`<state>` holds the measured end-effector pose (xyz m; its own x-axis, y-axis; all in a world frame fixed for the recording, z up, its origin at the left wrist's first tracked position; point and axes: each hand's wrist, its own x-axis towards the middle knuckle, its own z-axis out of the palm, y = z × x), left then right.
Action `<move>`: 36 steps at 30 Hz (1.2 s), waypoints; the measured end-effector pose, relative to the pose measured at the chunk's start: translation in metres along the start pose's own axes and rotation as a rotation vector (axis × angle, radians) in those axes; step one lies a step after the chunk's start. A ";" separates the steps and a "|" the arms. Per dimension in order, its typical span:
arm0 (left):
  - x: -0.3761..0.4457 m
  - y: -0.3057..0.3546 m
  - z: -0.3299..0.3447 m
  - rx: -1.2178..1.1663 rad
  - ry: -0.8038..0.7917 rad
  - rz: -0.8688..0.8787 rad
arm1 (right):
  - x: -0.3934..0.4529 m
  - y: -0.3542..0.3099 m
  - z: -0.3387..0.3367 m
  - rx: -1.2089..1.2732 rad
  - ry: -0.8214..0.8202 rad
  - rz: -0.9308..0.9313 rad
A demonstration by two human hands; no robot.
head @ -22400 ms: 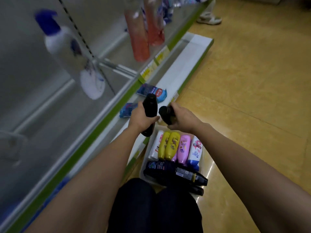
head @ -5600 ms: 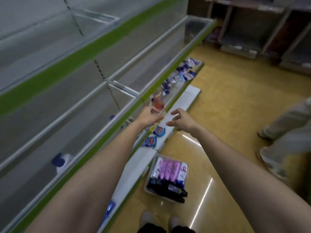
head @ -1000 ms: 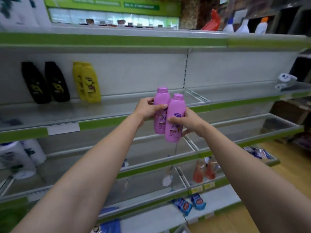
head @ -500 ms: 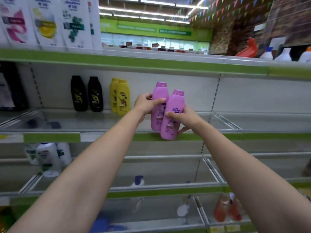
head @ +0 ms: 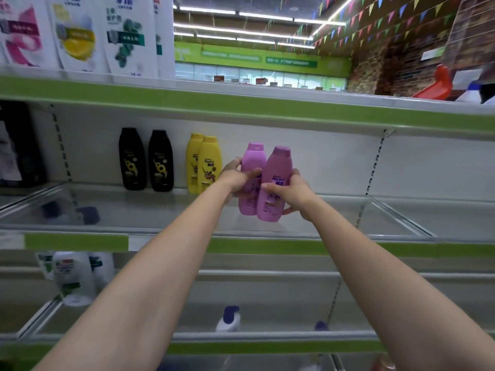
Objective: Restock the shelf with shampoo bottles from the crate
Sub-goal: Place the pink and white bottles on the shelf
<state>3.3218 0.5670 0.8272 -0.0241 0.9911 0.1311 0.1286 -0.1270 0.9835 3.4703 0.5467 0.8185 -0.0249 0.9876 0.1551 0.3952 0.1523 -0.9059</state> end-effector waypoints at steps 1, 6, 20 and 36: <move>0.006 -0.002 -0.001 0.013 -0.011 0.004 | 0.007 0.002 0.003 -0.001 0.000 0.002; 0.039 -0.018 -0.006 0.108 0.043 0.018 | 0.039 0.009 0.017 -0.007 -0.001 -0.006; 0.100 -0.051 -0.003 0.132 0.035 0.013 | 0.087 0.015 0.039 0.016 -0.030 0.002; 0.069 -0.041 -0.003 0.057 0.022 -0.120 | 0.071 0.024 0.035 -0.103 0.006 0.040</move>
<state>3.3119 0.6403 0.7960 -0.0646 0.9978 0.0167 0.1794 -0.0049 0.9838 3.4456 0.6220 0.7937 -0.0017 0.9925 0.1218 0.4881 0.1072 -0.8662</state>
